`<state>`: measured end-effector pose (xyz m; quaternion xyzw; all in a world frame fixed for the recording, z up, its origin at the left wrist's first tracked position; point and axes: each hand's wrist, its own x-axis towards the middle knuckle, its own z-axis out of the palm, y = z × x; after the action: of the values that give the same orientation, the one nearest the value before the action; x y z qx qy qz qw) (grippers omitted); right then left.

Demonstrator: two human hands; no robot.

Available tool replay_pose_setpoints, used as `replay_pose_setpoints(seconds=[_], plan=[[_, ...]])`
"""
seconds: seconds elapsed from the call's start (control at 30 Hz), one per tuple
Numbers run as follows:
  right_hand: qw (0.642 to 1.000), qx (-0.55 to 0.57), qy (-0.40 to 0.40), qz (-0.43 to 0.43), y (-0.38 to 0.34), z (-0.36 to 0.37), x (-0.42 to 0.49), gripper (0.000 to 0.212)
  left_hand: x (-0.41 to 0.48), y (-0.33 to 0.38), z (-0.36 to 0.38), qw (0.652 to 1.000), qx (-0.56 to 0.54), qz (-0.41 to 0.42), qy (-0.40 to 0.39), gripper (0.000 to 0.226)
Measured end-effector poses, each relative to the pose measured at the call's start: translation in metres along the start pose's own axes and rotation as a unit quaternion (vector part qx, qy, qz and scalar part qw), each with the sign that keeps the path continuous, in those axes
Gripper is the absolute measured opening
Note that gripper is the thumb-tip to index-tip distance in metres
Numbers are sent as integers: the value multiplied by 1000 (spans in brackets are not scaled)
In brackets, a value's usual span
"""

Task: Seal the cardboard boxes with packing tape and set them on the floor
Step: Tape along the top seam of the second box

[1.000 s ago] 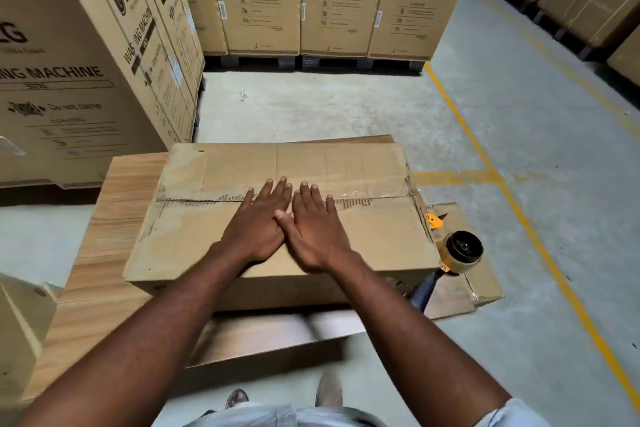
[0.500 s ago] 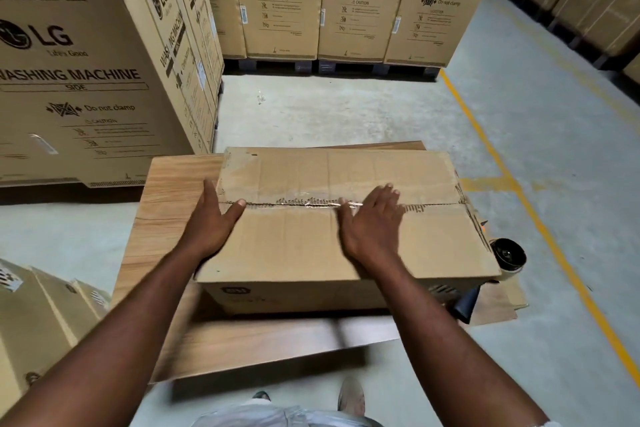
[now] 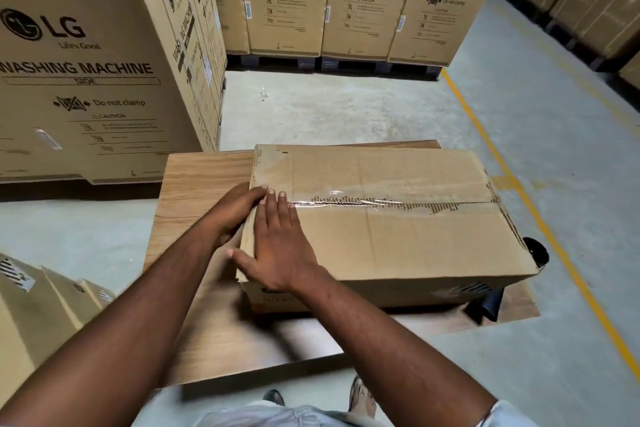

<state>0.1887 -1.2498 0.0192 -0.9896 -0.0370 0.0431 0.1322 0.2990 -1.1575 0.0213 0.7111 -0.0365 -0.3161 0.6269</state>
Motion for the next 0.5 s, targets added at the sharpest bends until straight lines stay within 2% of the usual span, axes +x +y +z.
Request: replay_pose_setpoints(seconds=[0.03,0.13,0.2,0.37,0.5], plan=[[1000,-6,2,-4,-3,1,-1,103,14,8,1,1000,17,14,20,29],[1000,-22,7,-12,-13,6,-3,109,52,33,10,988,111,14,108,64],[999,-32,16,-17,-17,9,-3,109,70,41,15,975,160,23,153,78],[999,-40,28,-18,-23,13,-5,104,90,25,-2,979,114,53,159,46],[998,-59,16,-30,-44,16,-4,96,78,12,-34,977,38,59,200,39]])
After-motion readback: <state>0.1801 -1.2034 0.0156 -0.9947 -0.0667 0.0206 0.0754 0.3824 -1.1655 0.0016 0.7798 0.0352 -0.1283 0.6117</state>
